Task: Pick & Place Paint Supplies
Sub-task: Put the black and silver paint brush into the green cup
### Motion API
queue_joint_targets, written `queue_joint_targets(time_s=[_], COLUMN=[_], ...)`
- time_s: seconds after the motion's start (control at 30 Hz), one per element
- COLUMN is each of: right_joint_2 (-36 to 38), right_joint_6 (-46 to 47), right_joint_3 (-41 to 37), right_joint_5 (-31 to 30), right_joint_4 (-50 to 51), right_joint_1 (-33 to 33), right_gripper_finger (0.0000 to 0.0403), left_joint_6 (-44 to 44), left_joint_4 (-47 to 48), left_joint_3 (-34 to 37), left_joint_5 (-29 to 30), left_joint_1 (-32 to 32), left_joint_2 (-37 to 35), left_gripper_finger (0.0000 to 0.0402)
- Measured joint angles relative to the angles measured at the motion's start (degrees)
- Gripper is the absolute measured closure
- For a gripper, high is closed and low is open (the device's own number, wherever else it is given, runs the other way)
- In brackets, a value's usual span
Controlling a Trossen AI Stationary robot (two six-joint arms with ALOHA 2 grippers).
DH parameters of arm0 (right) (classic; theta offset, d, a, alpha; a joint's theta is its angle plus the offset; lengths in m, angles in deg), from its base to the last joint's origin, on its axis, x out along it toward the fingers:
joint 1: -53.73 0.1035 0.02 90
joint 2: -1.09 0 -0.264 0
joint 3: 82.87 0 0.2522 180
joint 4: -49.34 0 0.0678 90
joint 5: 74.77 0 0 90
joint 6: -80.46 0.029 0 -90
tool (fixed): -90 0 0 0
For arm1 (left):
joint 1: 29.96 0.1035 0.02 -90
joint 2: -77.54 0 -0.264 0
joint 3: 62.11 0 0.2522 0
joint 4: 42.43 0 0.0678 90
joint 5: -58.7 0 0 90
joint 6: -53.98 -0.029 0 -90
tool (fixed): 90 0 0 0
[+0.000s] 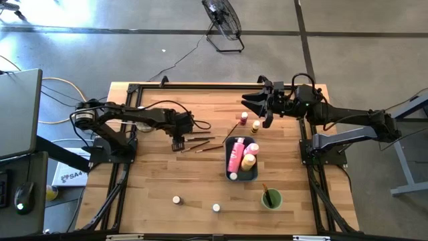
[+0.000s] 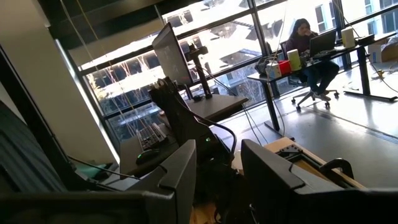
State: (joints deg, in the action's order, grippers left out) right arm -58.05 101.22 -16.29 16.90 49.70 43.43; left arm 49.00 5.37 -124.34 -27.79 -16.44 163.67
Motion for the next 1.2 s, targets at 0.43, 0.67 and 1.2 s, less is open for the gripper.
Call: queue_joint_targets(time_s=[0.43, 0.67, 1.2], right_joint_2=[0.00, 0.01, 0.00], right_joint_6=[0.00, -0.01, -1.49], right_joint_3=[0.00, 0.00, 0.00], right_joint_5=[0.04, 0.02, -0.22], right_joint_4=[0.09, 1.12, 1.37], right_joint_1=[0.02, 0.01, 0.00], right_gripper_finger=[0.0282, 0.0282, 0.0282], left_joint_6=[-6.03, -8.75, -11.28], left_joint_4=[0.25, -3.61, -4.33], left_joint_3=[0.00, 0.37, 0.15], left_joint_5=[-9.93, -13.48, -11.55], left_joint_1=[13.76, 17.38, 16.85], left_joint_2=[0.00, 0.00, 7.34], left_gripper_finger=[0.0224, 0.0224, 0.0224])
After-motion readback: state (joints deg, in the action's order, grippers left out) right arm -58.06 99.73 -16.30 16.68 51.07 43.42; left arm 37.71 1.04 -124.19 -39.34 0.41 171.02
